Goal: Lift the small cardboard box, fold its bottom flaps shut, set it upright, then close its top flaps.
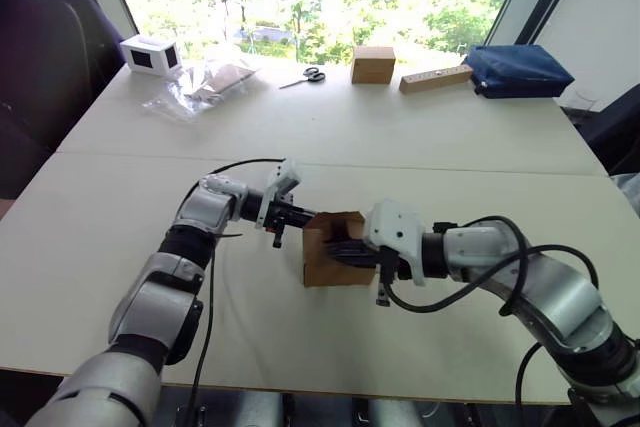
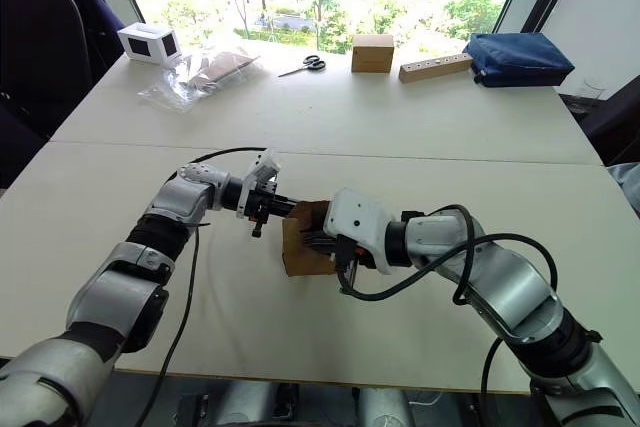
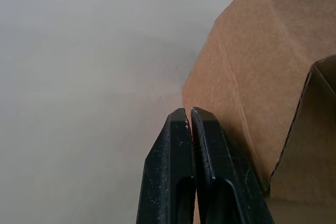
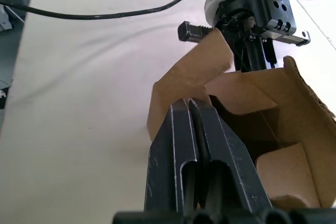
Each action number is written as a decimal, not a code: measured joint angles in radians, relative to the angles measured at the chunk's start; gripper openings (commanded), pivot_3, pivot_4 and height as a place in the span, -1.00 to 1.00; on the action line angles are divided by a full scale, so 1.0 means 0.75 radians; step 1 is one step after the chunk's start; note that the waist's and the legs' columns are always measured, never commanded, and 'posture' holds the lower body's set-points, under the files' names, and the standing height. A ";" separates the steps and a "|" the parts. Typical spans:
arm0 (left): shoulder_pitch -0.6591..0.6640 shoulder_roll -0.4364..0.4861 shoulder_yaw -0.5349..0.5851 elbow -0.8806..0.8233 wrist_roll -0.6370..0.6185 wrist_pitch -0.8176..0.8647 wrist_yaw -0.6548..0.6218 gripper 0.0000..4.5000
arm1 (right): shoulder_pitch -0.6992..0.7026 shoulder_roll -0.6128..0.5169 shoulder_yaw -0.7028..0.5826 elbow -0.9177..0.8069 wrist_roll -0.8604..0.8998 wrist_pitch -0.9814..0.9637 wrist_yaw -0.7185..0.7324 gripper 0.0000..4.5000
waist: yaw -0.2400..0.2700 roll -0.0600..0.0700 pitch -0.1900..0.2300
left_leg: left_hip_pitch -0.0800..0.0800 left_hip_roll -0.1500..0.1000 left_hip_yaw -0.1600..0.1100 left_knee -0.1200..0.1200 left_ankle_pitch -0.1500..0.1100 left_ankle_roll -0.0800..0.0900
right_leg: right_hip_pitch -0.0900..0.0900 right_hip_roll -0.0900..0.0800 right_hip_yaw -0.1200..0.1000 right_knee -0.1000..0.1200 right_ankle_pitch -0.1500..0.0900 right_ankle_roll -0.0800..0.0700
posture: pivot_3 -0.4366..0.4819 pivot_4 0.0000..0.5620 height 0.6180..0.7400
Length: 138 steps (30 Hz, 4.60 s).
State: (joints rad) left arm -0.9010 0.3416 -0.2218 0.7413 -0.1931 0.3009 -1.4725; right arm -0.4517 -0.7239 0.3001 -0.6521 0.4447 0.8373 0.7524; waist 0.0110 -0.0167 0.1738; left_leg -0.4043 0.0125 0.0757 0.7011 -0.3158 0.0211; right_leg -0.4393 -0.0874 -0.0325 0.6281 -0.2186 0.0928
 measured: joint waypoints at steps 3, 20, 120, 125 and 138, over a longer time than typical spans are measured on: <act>0.000 -0.001 0.000 0.000 0.009 -0.003 0.001 -0.95 | -0.002 0.007 0.009 0.020 -0.017 -0.001 0.000 -1.00 | 0.000 0.000 0.000 | 0.000 0.000 0.000 0.000 0.000 0.000 | 0.000 0.000 0.000 0.000 0.000 0.000 | -0.05 -0.47 1.00; 0.001 -0.002 0.043 -0.001 0.011 -0.018 0.115 -0.95 | -0.025 0.101 0.053 0.149 -0.067 -0.051 0.036 -1.00 | -0.001 0.000 0.000 | 0.000 0.000 0.000 0.000 0.000 0.000 | -0.001 0.000 0.000 0.000 0.000 0.000 | -0.05 -0.47 1.00; 0.529 0.288 0.109 -1.149 -0.473 0.543 0.599 -0.95 | -0.135 0.091 0.009 0.347 -0.166 -0.161 0.208 -1.00 | -0.028 0.000 0.000 | 0.001 0.002 0.000 -0.001 0.001 -0.003 | -0.001 0.000 0.001 0.001 0.000 0.000 | -0.05 -0.47 1.00; 0.539 0.292 0.099 -1.149 -0.442 0.514 0.591 -0.95 | -0.133 0.105 -0.050 0.317 -0.109 -0.125 0.203 -1.00 | -0.028 0.000 0.000 | 0.001 0.002 0.000 -0.001 0.001 -0.002 | -0.001 0.000 0.001 0.001 0.000 0.000 | -0.05 -0.47 1.00; 0.552 0.270 0.104 -1.149 -0.435 0.519 0.601 -0.95 | -0.027 0.039 -0.043 0.141 0.035 -0.004 0.226 -1.00 | -0.028 0.000 0.000 | 0.001 0.002 0.000 -0.001 0.001 -0.002 | -0.001 0.000 0.001 0.001 0.000 0.000 | -0.05 -0.47 1.00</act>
State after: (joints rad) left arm -0.4871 0.5438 -0.1437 -0.1207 -0.5196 0.6903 -1.0221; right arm -0.4717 -0.6948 0.2679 -0.5462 0.4712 0.8344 0.9220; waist -0.0101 -0.0164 0.1737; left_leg -0.4038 0.0138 0.0754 0.7004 -0.3148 0.0194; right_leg -0.4398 -0.0875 -0.0320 0.6287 -0.2187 0.0927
